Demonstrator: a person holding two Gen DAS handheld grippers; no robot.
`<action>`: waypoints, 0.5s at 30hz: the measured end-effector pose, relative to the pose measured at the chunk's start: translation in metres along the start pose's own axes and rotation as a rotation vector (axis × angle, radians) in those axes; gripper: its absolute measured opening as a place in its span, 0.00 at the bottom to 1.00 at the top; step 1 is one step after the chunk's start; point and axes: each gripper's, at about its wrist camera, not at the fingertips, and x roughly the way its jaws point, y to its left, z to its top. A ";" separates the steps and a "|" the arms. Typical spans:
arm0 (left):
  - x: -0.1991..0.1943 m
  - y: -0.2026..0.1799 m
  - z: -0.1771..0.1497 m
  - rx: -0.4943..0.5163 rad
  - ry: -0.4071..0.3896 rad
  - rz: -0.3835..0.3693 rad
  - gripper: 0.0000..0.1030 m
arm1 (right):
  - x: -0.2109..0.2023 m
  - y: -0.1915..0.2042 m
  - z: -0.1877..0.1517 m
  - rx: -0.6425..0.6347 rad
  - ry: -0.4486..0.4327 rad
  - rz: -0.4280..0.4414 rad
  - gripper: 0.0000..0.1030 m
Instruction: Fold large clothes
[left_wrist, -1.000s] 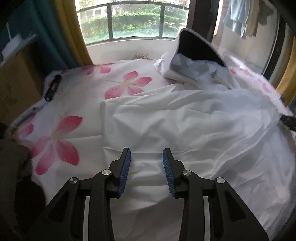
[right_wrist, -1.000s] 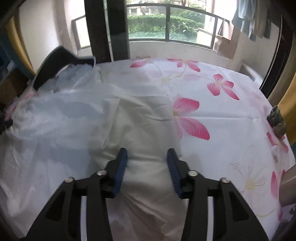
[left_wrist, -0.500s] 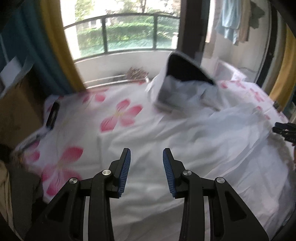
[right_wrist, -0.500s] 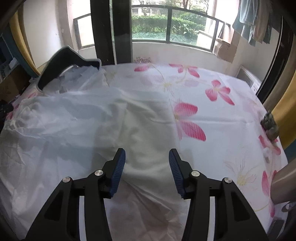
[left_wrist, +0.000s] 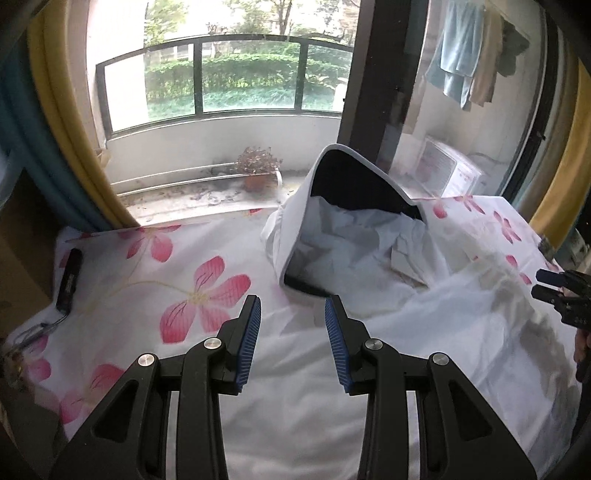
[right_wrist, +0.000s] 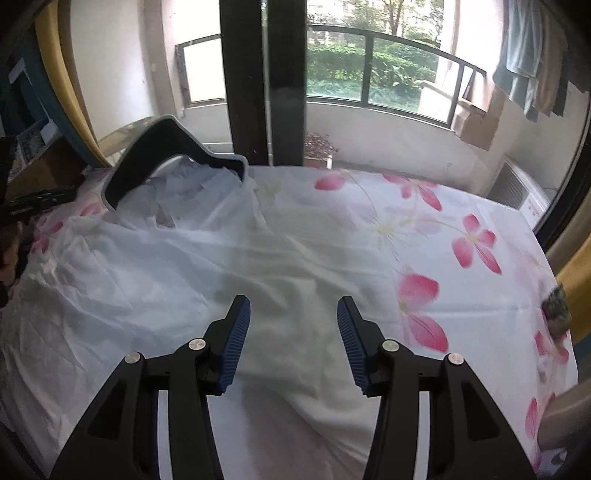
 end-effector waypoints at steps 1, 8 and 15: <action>0.005 0.000 0.002 0.000 0.000 0.000 0.37 | 0.002 0.004 0.004 -0.012 -0.001 0.005 0.49; 0.036 0.005 0.009 -0.025 0.005 0.005 0.37 | 0.029 0.030 0.036 -0.116 0.007 0.008 0.67; 0.063 0.020 0.012 -0.063 0.036 0.017 0.37 | 0.069 0.053 0.069 -0.198 0.035 0.035 0.70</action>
